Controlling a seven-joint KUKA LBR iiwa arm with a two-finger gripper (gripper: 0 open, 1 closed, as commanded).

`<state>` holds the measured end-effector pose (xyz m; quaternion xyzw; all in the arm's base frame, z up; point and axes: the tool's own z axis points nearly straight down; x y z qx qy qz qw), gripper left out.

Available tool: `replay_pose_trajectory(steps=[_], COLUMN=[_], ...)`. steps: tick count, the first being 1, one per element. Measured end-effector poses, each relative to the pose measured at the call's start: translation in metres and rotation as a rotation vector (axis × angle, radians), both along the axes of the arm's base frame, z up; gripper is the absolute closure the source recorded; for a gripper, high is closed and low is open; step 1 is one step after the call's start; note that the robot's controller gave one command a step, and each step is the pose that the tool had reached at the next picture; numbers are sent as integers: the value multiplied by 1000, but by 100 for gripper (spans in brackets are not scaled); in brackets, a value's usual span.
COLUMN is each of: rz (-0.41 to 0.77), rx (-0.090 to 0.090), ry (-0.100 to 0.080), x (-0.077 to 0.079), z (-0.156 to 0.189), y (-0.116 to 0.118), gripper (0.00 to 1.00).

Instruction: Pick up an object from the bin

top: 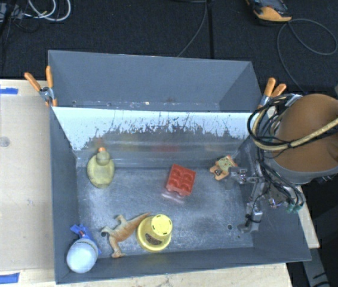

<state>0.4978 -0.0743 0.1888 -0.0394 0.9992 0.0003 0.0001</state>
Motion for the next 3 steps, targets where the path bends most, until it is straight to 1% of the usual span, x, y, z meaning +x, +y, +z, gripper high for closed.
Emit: replay_pose_trajectory(steps=[1, 2, 3], rz=[-62, 8, -108], rx=[1, 1, 1], ry=[5, 3, 0], x=[-26, -27, -17], z=[-28, -50, -112], y=[-24, -1, -8], gripper=[0, 0, 0])
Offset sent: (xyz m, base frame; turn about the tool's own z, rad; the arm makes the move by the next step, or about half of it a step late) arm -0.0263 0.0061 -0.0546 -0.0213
